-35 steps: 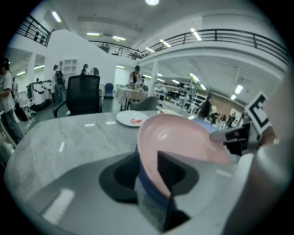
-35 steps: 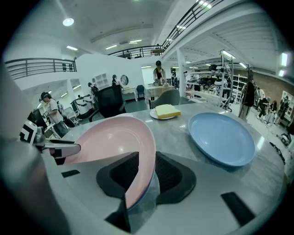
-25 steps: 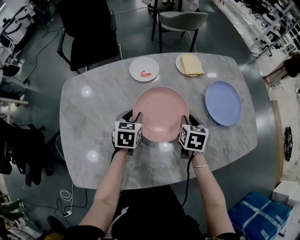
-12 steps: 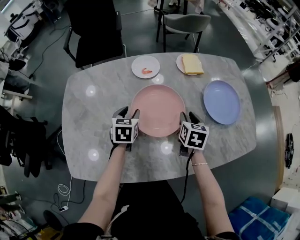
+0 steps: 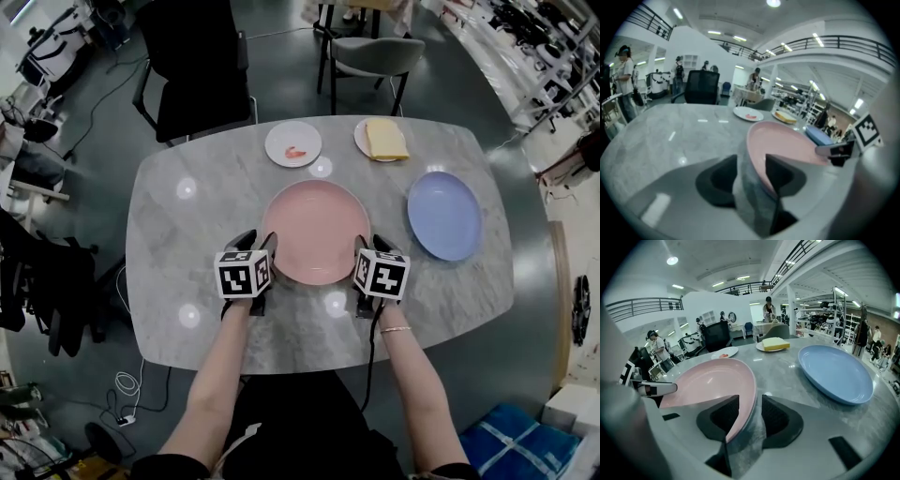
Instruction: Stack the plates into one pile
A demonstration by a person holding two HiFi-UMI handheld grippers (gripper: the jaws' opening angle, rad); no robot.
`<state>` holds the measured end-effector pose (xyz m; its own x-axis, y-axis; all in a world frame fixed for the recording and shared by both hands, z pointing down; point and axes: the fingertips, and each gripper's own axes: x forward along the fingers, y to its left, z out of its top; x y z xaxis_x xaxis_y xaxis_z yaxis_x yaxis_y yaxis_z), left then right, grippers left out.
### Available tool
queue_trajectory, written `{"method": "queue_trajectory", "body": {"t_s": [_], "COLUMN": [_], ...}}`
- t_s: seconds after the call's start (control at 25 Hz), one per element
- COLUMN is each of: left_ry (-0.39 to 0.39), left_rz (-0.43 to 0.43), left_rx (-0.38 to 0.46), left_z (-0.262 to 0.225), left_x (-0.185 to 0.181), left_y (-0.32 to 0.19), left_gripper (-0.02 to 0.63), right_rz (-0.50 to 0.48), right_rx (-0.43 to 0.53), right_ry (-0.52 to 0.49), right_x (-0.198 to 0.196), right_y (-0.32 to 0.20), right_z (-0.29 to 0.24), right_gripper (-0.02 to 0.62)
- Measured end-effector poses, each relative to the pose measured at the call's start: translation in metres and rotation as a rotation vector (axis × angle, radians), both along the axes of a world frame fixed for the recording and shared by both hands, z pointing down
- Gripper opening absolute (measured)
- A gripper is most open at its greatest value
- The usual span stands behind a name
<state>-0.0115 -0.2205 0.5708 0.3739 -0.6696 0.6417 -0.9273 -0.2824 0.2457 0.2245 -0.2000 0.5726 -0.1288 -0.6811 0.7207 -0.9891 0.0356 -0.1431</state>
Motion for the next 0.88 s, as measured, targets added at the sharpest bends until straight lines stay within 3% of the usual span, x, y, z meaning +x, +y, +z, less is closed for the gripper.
{"method": "queue_trajectory", "body": {"t_s": [0.2, 0.4, 0.88], "left_ry": [0.023, 0.027, 0.05], "left_rz": [0.03, 0.074, 0.156], "left_rx": [-0.026, -0.034, 0.005], "left_z": [0.01, 0.016, -0.005], "left_x": [0.009, 0.017, 0.024], "left_y": [-0.006, -0.011, -0.015], "left_gripper": [0.164, 0.141, 0.132], "right_rz": [-0.008, 0.042, 0.16], "right_rx": [-0.04, -0.052, 0.02], "right_ry": [0.019, -0.015, -0.026], "right_x": [-0.006, -0.005, 0.0], "right_y": [-0.003, -0.007, 0.007], "right_z": [0.012, 0.019, -0.004], "right_gripper": [0.133, 0.114, 0.103]}}
